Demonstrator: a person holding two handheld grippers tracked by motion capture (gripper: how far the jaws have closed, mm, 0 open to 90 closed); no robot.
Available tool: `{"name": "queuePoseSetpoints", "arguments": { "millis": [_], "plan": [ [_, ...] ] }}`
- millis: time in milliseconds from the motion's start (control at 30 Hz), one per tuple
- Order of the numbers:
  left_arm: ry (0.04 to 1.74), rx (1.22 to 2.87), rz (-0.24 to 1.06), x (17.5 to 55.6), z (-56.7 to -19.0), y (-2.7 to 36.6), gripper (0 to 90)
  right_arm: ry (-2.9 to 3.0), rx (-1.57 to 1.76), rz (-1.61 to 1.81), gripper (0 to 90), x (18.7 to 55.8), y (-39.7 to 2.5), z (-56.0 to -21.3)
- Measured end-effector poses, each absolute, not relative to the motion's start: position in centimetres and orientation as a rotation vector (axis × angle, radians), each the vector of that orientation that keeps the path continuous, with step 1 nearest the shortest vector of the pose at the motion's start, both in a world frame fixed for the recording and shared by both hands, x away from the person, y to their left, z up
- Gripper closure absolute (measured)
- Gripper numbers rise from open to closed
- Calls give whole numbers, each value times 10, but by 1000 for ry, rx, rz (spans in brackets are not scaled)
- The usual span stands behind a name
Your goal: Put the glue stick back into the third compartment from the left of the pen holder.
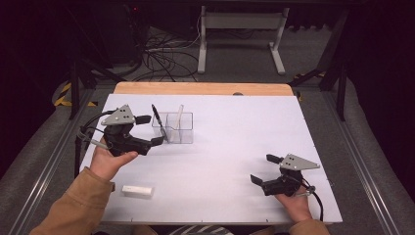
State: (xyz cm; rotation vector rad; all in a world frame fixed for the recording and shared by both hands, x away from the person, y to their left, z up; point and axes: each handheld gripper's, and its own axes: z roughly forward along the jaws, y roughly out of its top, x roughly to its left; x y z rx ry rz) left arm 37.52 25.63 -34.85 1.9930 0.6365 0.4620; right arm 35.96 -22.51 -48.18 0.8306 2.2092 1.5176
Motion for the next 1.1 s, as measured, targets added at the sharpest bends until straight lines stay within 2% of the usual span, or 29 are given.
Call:
{"name": "queuePoseSetpoints", "arguments": {
  "millis": [233,633,1100],
  "plan": [
    [637,2006,465,371,-352,261,152,2209,831,1517,3,360,-225,-482],
    [566,2143,455,356,-356,261,128,2214,830,1516,4,360,-225,-482],
    [532,2300,397,341,-376,268,176,2217,823,1517,4,360,-224,-482]
  ]
}}
